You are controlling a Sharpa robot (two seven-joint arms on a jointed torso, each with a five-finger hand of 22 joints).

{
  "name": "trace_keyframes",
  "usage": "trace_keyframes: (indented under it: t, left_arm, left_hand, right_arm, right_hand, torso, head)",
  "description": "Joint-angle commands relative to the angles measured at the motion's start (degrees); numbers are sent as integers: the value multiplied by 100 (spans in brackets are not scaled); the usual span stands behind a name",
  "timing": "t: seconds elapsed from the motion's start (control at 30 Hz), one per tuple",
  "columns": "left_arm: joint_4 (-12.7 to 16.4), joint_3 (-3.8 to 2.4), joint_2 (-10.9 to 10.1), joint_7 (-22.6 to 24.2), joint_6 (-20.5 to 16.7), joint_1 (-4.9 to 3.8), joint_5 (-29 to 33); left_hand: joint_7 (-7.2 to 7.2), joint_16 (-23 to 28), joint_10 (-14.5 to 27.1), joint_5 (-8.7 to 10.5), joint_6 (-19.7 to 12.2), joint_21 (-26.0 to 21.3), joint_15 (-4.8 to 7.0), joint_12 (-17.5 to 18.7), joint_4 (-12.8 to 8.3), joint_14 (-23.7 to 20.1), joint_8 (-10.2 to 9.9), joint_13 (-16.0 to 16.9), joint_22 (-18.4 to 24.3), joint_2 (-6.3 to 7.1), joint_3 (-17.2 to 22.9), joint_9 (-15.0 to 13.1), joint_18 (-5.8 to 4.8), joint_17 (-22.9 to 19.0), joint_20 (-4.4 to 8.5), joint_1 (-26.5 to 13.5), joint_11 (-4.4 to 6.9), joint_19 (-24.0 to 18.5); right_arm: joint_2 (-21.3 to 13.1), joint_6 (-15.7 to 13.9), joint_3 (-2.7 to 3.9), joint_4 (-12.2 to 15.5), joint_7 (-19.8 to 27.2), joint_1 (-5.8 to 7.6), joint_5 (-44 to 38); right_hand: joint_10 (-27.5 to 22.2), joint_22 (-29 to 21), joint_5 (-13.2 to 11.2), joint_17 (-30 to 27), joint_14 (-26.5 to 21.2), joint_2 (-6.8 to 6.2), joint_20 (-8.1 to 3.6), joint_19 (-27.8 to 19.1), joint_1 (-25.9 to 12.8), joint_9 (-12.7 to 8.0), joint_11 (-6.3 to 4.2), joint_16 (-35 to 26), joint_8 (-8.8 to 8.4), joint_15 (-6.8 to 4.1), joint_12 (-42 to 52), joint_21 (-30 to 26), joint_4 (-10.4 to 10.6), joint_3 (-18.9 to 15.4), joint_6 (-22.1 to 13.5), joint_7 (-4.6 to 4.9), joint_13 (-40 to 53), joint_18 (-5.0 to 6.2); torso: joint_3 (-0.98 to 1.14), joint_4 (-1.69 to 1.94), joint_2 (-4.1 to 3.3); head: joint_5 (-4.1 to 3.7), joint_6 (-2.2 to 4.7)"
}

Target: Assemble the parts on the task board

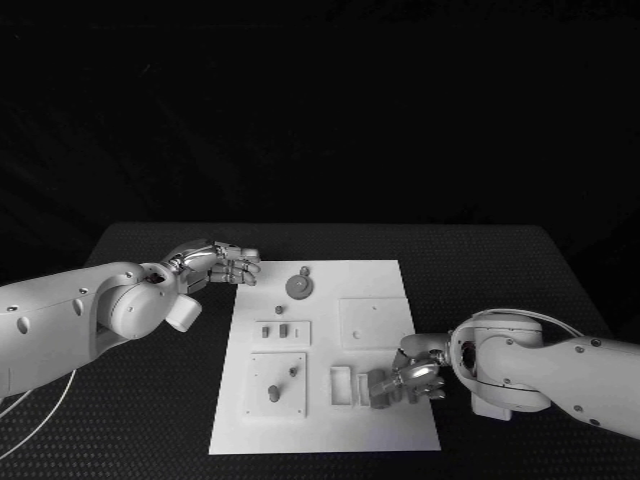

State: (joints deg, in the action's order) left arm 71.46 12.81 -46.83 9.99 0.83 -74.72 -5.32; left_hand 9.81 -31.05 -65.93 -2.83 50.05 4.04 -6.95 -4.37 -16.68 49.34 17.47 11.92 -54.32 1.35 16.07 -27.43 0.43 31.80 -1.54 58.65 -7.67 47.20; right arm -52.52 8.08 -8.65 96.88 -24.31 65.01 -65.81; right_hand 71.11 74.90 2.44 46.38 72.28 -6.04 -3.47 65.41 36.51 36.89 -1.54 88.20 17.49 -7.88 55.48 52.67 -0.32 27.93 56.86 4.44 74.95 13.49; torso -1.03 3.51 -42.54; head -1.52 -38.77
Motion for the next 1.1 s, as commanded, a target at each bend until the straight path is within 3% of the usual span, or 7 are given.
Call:
trace_keyframes:
  t: [0.03, 0.4, 0.63, 0.8, 0.97, 1.1]
  left_arm:
    - [32, -3, 0, 95, 87, -2, -12]
    - [62, -3, -17, 91, 92, -2, -12]
    - [77, -3, -28, 90, 91, -3, -12]
    - [75, -3, -29, 92, 91, -3, -12]
    - [76, -3, -27, 87, 93, -3, -12]
    - [74, -3, -38, 81, 93, -3, -12]
  left_hand:
    - [-4, 22, -25, 2, 11, 19, -5, -25, 8, 21, 0, 9, 4, 33, -37, -4, 35, 10, 22, -30, 31, 8]
    - [-4, 23, -26, 2, 9, 19, -4, -25, 7, 21, -1, 10, 4, 34, -39, -3, 35, 12, 22, -32, 32, 9]
    - [-4, 23, -25, 2, 9, 19, -4, -25, 7, 21, -1, 11, 4, 35, -40, -3, 35, 13, 22, -33, 32, 9]
    - [-4, 23, -25, 2, 9, 19, -4, -25, 7, 21, -1, 11, 4, 36, -41, -3, 35, 13, 22, -34, 32, 9]
    - [-3, 24, -25, 2, 8, 19, -4, -24, 7, 21, -2, 11, 4, 36, -42, -3, 35, 13, 23, -34, 32, 9]
    - [-3, 24, -25, 2, 8, 18, -4, -24, 7, 21, -2, 11, 4, 36, -42, -3, 35, 14, 23, -34, 32, 9]
  right_arm:
    - [64, -125, -11, -27, -162, -17, -133]
    - [278, -287, -17, -209, -272, -185, -265]
    - [349, -317, -17, -257, -303, -234, -247]
    - [359, -319, -17, -254, -308, -237, -212]
    - [357, -394, -17, -255, -318, -238, -112]
    - [342, -457, -17, -250, -337, -241, -107]
  right_hand:
    - [-109, 127, 37, -9, 31, -3, -52, 2, -1, 9, -33, 13, -28, -11, 31, 24, -14, 1, 4, 14, 4, 151]
    - [-114, 125, 37, -42, 15, 8, -52, -5, 2, 9, -28, 6, -40, -6, 35, 28, -26, 11, -5, 19, -4, 151]
    - [-131, 122, 37, -90, -8, 40, -47, -26, 65, 18, -16, -17, -67, 7, 47, 45, -159, 22, -13, 32, -34, 151]
    - [-136, 122, 37, -85, -3, 165, -41, -33, 217, 34, -11, -28, -81, 11, 68, 70, -443, 33, -2, 35, -60, 151]
    - [-147, 114, 37, -84, 1, 489, -5, -49, 296, 60, -5, -48, -106, 20, 99, 94, -1035, -33, 24, 41, -110, 151]
    - [-152, 105, 39, -109, -5, 591, 12, -47, 270, 68, -6, -69, -127, 23, 111, 94, -1357, -47, 37, 45, -148, 151]
  torso:
    - [2, -1, 1]
    - [-4, 1, -2]
    - [-3, 2, 3]
    - [-5, -8, 2]
    - [-5, -5, 3]
    - [-2, -3, 4]
  head:
    - [3, -20]
    - [9, -36]
    - [40, -26]
    - [38, -28]
    - [29, -33]
    - [23, -44]
